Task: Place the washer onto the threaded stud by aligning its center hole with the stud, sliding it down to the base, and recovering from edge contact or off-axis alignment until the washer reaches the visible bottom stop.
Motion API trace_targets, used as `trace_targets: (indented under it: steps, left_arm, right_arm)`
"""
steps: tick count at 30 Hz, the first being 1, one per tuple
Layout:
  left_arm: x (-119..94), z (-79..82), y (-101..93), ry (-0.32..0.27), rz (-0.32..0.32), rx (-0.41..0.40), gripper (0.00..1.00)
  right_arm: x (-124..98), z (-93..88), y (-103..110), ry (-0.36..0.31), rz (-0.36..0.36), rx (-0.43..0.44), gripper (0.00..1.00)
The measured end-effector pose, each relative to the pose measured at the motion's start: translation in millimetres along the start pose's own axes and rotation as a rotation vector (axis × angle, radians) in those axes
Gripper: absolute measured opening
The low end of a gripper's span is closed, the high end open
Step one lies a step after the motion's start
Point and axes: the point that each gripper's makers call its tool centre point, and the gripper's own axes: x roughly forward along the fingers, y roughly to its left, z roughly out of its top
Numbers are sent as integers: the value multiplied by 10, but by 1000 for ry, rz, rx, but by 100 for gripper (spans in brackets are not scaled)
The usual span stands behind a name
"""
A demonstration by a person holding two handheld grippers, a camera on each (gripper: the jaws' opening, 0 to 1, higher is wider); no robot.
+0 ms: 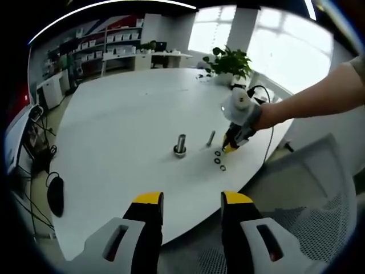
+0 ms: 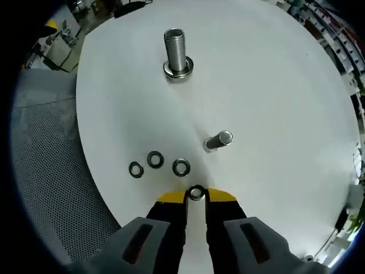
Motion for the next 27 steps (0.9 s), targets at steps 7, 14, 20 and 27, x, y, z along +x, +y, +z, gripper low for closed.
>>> trace_targets:
  steps: [7, 14, 20, 27]
  left_arm:
    - [-4, 7, 2, -3, 1, -1, 38]
    - [1, 13, -17, -7, -10, -9, 39]
    - [-3, 13, -11, -8, -8, -7, 39]
    - [-3, 7, -4, -5, -5, -2, 39]
  right_arm:
    - [-141, 5, -95, -21, 3, 25, 13]
    - [-332, 99, -202, -50, -4, -2, 13]
    - [-465, 169, -261, -79, -13, -2, 13]
    - [-619, 307, -283, -113, -33, -60, 13]
